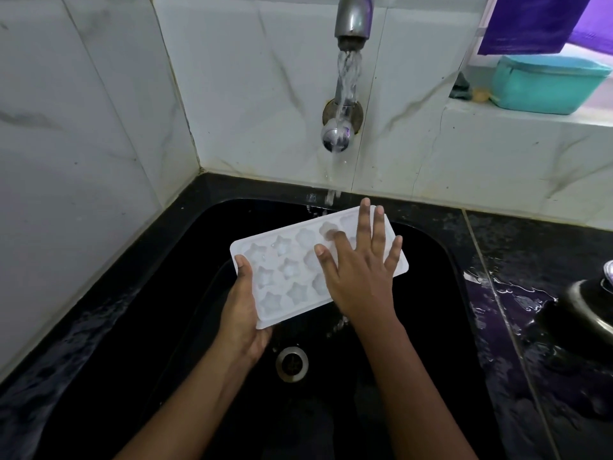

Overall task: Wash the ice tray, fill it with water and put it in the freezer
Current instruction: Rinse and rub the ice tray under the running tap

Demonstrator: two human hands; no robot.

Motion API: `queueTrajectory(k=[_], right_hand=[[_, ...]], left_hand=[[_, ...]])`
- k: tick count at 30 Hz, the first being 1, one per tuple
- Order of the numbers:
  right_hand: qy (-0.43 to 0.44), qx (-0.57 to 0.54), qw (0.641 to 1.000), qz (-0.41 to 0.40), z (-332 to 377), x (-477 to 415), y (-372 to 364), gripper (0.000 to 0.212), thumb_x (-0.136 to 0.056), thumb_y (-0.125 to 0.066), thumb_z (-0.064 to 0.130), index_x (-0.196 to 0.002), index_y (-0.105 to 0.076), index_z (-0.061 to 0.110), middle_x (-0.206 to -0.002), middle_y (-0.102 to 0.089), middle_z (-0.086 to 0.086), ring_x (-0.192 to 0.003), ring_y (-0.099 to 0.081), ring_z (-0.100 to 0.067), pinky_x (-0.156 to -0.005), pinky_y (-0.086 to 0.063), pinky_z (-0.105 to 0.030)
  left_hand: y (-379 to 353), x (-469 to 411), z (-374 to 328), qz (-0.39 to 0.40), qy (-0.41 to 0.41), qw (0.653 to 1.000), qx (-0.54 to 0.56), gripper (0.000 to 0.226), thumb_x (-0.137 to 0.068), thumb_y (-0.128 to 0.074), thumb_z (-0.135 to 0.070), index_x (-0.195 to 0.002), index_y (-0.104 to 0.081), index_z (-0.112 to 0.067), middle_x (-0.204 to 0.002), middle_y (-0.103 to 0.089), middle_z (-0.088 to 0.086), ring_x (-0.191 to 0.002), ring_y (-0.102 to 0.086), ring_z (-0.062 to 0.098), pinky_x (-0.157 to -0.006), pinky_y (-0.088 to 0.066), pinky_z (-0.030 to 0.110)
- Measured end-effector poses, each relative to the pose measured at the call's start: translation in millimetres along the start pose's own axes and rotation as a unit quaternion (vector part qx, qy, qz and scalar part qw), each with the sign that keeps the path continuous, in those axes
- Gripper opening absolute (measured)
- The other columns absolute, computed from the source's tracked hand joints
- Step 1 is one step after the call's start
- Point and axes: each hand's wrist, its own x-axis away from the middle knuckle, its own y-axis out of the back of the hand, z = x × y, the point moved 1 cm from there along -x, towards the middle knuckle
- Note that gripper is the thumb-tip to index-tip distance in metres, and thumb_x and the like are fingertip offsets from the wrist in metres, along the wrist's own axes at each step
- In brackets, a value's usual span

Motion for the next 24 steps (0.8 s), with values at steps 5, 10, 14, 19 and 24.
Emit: queueTrajectory(k=[5, 10, 14, 19, 24], right_hand=[[0.026, -0.053, 0.998, 0.031, 5.1, 0.4, 1.2, 0.069, -0.085, -0.010, 0.065, -0.136, -0.042, 0.034, -0.157, 0.018, 0.004, -0.137, 0.033, -0.011, -0.109, 0.019, -0.047], [-0.001, -0.037, 0.999, 0.003, -2.2, -1.6, 5.0, 0.070, -0.083, -0.003, 0.063, -0.123, -0.052, 0.034, -0.158, 0.014, 0.002, -0.141, 0.025, -0.014, -0.110, 0.016, -0.046], [0.012, -0.036, 0.999, 0.020, -0.9, 0.0, 2.8, 0.071, -0.083, -0.002, 0.063, -0.128, -0.049, 0.034, -0.158, 0.017, 0.001, -0.139, 0.030, -0.013, -0.109, 0.016, -0.048], [0.032, -0.030, 0.999, 0.026, 4.3, -0.1, 4.8, 0.072, -0.083, 0.000, 0.064, -0.133, -0.045, 0.037, -0.156, 0.022, 0.003, -0.138, 0.032, -0.013, -0.108, 0.018, -0.048], [0.056, -0.065, 0.996, 0.037, 10.9, 1.1, 10.0, 0.062, -0.086, -0.011, 0.064, -0.126, -0.050, 0.037, -0.156, 0.022, 0.007, -0.135, 0.035, -0.007, -0.110, 0.017, -0.046]], left_hand=[[2.2, 0.3, -1.3, -0.004, 0.001, 1.000, 0.009, 0.069, -0.080, -0.039, -0.065, -0.124, -0.060, -0.016, -0.116, -0.071, 0.010, -0.105, -0.069, 0.028, -0.091, -0.051, 0.048], [2.0, 2.0, -1.3, 0.005, -0.007, 1.000, -0.013, 0.064, -0.081, -0.037, -0.064, -0.120, -0.061, -0.019, -0.113, -0.073, 0.007, -0.101, -0.071, 0.024, -0.085, -0.052, 0.043], [3.6, 3.6, -2.1, 0.001, -0.001, 1.000, -0.005, 0.067, -0.079, -0.038, -0.065, -0.123, -0.060, -0.019, -0.116, -0.072, 0.007, -0.104, -0.070, 0.024, -0.084, -0.054, 0.041], [9.3, 7.8, -4.6, 0.001, -0.005, 1.000, 0.009, 0.067, -0.080, -0.038, -0.065, -0.123, -0.060, -0.019, -0.115, -0.072, 0.007, -0.103, -0.070, 0.024, -0.084, -0.056, 0.042], [9.2, 14.0, -5.1, 0.001, -0.006, 1.000, 0.023, 0.067, -0.078, -0.040, -0.065, -0.123, -0.060, -0.018, -0.116, -0.072, 0.008, -0.104, -0.070, 0.026, -0.088, -0.052, 0.045]])
